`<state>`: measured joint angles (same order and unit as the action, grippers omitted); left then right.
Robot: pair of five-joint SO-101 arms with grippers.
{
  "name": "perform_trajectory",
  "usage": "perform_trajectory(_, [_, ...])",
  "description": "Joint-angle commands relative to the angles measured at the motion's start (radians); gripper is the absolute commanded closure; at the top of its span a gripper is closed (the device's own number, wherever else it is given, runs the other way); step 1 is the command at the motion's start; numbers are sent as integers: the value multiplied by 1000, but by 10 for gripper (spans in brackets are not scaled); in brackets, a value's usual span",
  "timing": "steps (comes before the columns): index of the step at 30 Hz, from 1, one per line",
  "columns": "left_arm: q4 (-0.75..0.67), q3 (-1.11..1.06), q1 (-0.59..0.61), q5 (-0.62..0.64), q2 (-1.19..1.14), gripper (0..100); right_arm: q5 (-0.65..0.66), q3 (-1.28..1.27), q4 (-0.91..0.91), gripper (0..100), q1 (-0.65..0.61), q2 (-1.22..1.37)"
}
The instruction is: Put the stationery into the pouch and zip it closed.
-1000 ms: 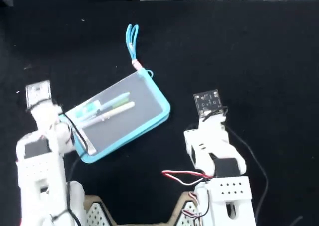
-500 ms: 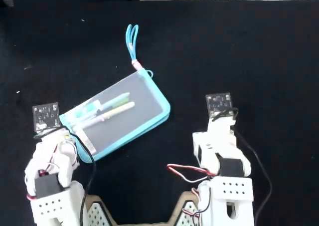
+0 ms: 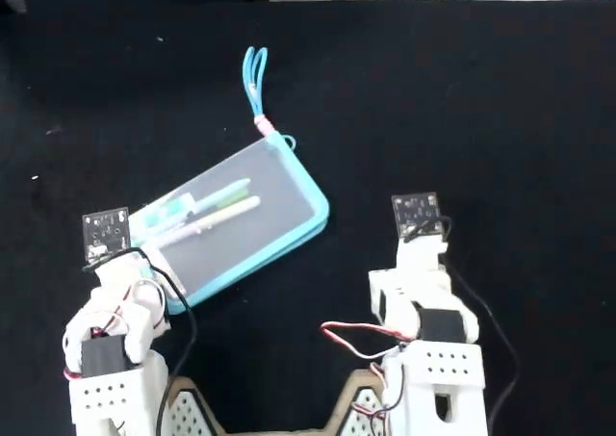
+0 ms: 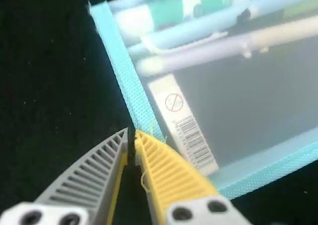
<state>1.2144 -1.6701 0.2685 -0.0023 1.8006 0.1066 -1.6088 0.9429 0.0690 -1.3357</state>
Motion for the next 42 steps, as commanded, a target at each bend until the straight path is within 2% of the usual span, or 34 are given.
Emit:
perform_trajectory(1, [18, -27, -7, 8, 5, 971, -5, 10, 0, 984, 17, -12])
perform_trajectory(4, [23, -21, -10, 8, 6, 971, -98, 39, -9, 984, 17, -13])
perform_trajectory(13, [21, -25, -12, 8, 29, 971, -97, 45, -37, 987, 21, -27])
perform_trajectory(18, [12, -28, -4, 12, 28, 971, -97, -13, -25, 987, 21, -197])
perform_trajectory(26, [18, -28, -10, 15, 25, 971, -87, -74, 261, 984, 9, -578])
perform_trajectory(31, [20, -28, -5, 15, 25, 971, -89, -77, 290, 985, -34, -506])
perform_trajectory(42, [61, -28, -7, 8, 23, 971, -89, -79, 333, 986, -32, -498])
